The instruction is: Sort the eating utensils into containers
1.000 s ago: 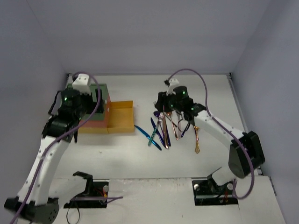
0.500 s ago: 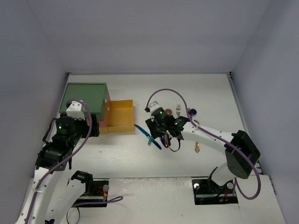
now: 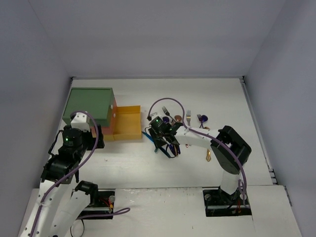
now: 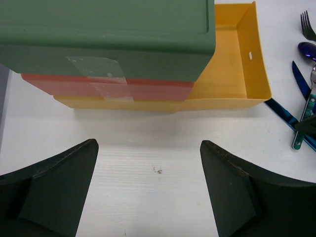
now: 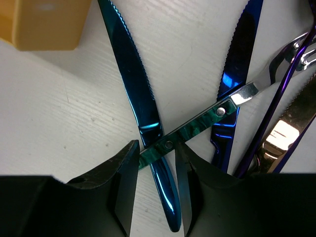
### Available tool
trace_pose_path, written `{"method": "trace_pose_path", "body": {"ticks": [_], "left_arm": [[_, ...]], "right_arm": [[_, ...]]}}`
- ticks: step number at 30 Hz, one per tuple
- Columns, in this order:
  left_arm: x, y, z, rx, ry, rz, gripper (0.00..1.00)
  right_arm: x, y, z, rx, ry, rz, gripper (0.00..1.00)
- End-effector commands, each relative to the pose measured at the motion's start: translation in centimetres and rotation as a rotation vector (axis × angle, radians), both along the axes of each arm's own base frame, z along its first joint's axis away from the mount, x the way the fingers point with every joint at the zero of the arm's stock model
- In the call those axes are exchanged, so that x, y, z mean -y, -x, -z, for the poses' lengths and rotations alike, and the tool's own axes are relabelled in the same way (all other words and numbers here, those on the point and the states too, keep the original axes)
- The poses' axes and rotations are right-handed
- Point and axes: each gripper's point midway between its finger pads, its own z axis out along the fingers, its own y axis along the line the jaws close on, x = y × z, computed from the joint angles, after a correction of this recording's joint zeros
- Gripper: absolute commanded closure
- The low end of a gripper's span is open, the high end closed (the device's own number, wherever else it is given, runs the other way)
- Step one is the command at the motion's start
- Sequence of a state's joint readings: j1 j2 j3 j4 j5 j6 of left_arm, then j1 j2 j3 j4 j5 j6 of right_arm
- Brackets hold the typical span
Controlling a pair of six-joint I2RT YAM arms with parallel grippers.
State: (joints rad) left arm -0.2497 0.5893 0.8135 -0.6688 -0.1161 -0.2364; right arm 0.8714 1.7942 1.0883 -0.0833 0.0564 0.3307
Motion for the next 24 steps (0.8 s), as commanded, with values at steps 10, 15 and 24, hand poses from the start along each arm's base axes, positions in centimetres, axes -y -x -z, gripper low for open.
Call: {"method": "trace_pose_path", "body": {"ticks": [10, 15, 24], "left_arm": [[0.2, -1.4, -1.2, 0.043, 0.005, -0.014, 0.18], [0.2, -1.4, -1.0, 0.035, 0.003, -0.014, 0.18], [0.2, -1.4, -1.0, 0.037, 0.006, -0.010, 0.18]], "right_arm": [[-3.4, -4.0, -5.1, 0.134, -0.116, 0.030, 0.72], [-3.4, -4.2, -2.7, 0.087, -0.094, 0.045, 0.74], [0.0, -3.8, 0.0, 0.002, -0.080, 0.092, 0.75]]}}
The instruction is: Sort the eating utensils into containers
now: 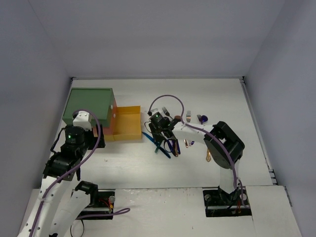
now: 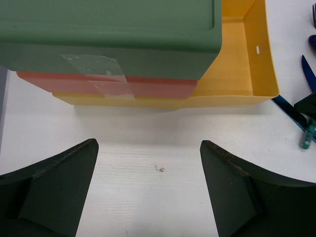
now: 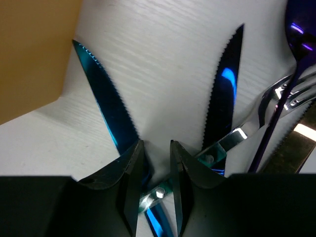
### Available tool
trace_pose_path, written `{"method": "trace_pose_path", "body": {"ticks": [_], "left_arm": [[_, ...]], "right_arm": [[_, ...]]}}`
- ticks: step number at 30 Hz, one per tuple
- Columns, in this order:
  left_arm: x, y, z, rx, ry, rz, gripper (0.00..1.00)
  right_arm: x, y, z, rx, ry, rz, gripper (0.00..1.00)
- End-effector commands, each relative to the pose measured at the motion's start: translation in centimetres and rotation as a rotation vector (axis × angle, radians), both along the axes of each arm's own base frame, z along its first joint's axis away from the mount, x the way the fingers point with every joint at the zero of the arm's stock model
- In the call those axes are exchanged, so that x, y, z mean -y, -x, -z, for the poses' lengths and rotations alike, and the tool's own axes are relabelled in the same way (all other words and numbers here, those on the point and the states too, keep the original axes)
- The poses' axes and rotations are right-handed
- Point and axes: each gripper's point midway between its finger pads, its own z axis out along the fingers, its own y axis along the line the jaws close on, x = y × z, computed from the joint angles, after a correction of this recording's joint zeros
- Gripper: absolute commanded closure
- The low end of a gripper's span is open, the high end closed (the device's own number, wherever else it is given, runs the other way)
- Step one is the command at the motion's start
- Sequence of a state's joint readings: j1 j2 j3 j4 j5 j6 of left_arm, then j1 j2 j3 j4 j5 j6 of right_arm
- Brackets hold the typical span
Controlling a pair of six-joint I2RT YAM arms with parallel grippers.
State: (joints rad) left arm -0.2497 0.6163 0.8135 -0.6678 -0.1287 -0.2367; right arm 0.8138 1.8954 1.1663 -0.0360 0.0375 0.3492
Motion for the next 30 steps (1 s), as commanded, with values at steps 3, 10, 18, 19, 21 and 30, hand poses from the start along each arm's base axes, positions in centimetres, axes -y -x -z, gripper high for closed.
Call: {"method": "trace_pose_path", "body": {"ticks": [3, 10, 18, 19, 21, 30], "left_arm": [[0.4, -1.1, -1.6, 0.063, 0.019, 0.002, 0.18], [0.6, -1.3, -1.4, 0.054, 0.021, 0.008, 0.18], [0.6, -1.3, -1.3, 0.048, 0.021, 0.009, 0.18], [0.6, -1.3, -1.2, 0.047, 0.021, 0.009, 0.18], [0.6, -1.4, -1.2, 0.046, 0.021, 0.009, 0.18], [0.6, -1.4, -1.2, 0.046, 0.022, 0.008, 0.18]], "right_arm": [[2.3, -0.4, -1.2, 0.002, -0.039, 0.044, 0.75], [5.4, 0.7, -1.4, -0.018, -0.036, 0.040, 0.73], [6.3, 2.4, -2.5, -0.010, 0.008, -0.039, 0.70], [5.7, 2.6, -3.1, 0.001, -0.001, -0.059, 0.68], [4.5, 3.0, -4.3, 0.025, -0.018, -0.100, 0.65], [1.8, 4.5, -3.8, 0.029, 0.036, -0.195, 0.51]]}}
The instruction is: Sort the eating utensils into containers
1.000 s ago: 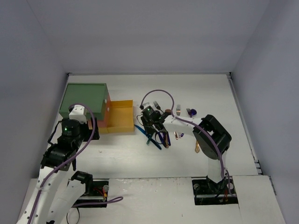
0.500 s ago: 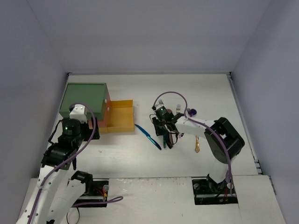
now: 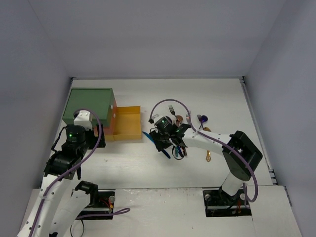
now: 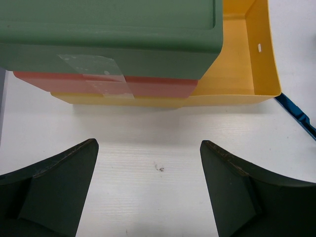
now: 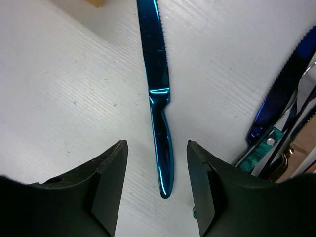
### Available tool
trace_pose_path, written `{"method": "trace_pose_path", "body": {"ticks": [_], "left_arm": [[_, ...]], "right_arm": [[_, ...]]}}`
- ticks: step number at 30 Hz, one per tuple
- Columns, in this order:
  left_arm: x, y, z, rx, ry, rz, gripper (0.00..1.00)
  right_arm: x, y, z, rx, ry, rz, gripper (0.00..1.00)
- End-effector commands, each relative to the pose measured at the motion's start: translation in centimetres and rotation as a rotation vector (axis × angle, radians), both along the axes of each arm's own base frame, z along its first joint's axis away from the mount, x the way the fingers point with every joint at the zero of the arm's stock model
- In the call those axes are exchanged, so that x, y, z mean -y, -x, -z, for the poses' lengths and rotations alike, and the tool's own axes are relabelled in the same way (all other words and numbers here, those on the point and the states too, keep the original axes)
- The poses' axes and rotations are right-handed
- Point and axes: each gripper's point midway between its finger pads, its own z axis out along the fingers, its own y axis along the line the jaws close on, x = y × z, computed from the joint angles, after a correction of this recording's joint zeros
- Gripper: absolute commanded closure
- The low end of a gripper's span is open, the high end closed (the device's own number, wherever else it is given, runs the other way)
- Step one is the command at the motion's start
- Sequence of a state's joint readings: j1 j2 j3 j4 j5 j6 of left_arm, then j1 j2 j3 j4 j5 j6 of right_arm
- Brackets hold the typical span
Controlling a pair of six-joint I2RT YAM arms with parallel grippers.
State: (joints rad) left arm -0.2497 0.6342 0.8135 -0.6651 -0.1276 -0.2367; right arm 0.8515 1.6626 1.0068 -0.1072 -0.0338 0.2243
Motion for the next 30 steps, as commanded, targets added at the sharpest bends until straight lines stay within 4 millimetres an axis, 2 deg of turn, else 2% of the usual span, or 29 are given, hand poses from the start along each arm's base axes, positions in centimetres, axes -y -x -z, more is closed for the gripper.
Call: {"method": "trace_pose_path", "body": {"ticks": [1, 8, 16, 27, 30], "left_arm": [[0.6, -1.2, -1.5, 0.060, 0.025, 0.008, 0.18], [0.6, -1.2, -1.4, 0.055, 0.024, 0.010, 0.18], [0.7, -1.3, -1.4, 0.056, 0.025, 0.012, 0.18], [0.6, -1.2, -1.5, 0.058, 0.024, 0.012, 0.18], [0.7, -1.2, -1.5, 0.060, 0.025, 0.013, 0.18]], "right_arm": [[-0.5, -0.7, -0.6, 0.033, 0.038, -0.014, 0.51], [-1.1, -1.3, 0.4, 0.043, 0.095, -0.023, 0.50], [-1.8, -0.8, 2.6, 0.000, 0.129, -0.062, 0.53], [-1.2, 0.3, 4.6, -0.064, 0.160, -0.060, 0.76], [-0.9, 1.0, 4.9, -0.095, 0.164, -0.067, 0.88]]}}
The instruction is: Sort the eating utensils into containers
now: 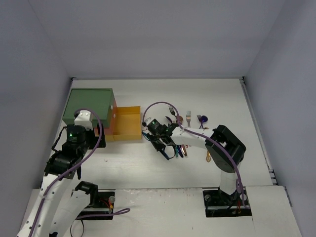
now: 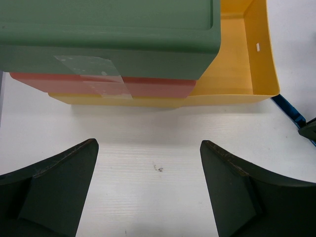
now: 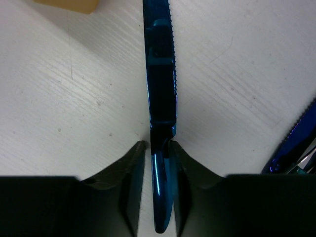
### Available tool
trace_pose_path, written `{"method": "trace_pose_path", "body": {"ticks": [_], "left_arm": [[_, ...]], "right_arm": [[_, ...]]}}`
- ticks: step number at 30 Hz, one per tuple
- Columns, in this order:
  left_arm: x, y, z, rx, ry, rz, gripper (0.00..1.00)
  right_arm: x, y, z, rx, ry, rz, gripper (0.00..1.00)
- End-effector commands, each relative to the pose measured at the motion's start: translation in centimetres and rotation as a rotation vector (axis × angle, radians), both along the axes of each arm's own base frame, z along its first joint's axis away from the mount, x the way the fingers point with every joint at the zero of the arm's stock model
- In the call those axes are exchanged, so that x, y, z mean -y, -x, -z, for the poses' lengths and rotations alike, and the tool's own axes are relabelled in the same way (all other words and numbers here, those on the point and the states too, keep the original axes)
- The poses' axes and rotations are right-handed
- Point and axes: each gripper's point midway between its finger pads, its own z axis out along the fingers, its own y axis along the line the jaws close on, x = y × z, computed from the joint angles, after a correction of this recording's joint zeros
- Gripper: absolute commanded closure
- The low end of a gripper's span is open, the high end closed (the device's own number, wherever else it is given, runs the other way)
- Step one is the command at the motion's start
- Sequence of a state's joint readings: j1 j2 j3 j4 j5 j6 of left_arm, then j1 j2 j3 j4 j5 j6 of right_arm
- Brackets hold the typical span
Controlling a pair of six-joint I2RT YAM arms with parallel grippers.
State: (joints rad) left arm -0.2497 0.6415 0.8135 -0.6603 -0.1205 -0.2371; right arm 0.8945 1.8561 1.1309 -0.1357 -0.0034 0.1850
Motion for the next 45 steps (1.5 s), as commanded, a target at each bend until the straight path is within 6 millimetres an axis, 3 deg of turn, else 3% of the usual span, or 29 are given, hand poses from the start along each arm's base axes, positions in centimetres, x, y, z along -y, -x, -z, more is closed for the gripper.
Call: {"method": "trace_pose_path", "body": {"ticks": [1, 2, 6, 20, 29, 32, 38, 45], "left_arm": [[0.5, -1.1, -1.6, 0.064, 0.022, 0.007, 0.18], [0.5, -1.1, -1.6, 0.064, 0.022, 0.008, 0.18], [0.5, -1.1, -1.6, 0.064, 0.022, 0.006, 0.18], [0.4, -1.1, -1.6, 0.065, 0.020, 0.003, 0.18], [0.3, -1.1, -1.6, 0.063, 0.017, -0.003, 0.18], [0.2, -1.1, -1.6, 0.064, 0.016, -0.006, 0.18], [0.2, -1.1, -1.6, 0.063, 0.017, -0.009, 0.18], [0.3, -1.1, -1.5, 0.060, 0.019, -0.006, 0.18]], "right_arm": [[1.4, 1.6, 1.5, -0.067, 0.067, 0.000, 0.93], [1.6, 1.7, 1.5, -0.066, 0.073, 0.002, 0.98], [2.0, 1.4, 0.3, -0.032, 0.062, 0.032, 1.00], [0.5, 0.1, -10.2, 0.129, -0.155, 0.064, 1.00], [-5.3, -5.0, -19.3, 0.289, -0.318, 0.039, 1.00], [-7.7, -7.1, -21.3, 0.330, -0.352, 0.022, 1.00], [-12.9, -10.1, -21.8, 0.342, -0.406, -0.051, 1.00], [-16.5, -12.5, -19.6, 0.358, -0.414, -0.111, 1.00]]}}
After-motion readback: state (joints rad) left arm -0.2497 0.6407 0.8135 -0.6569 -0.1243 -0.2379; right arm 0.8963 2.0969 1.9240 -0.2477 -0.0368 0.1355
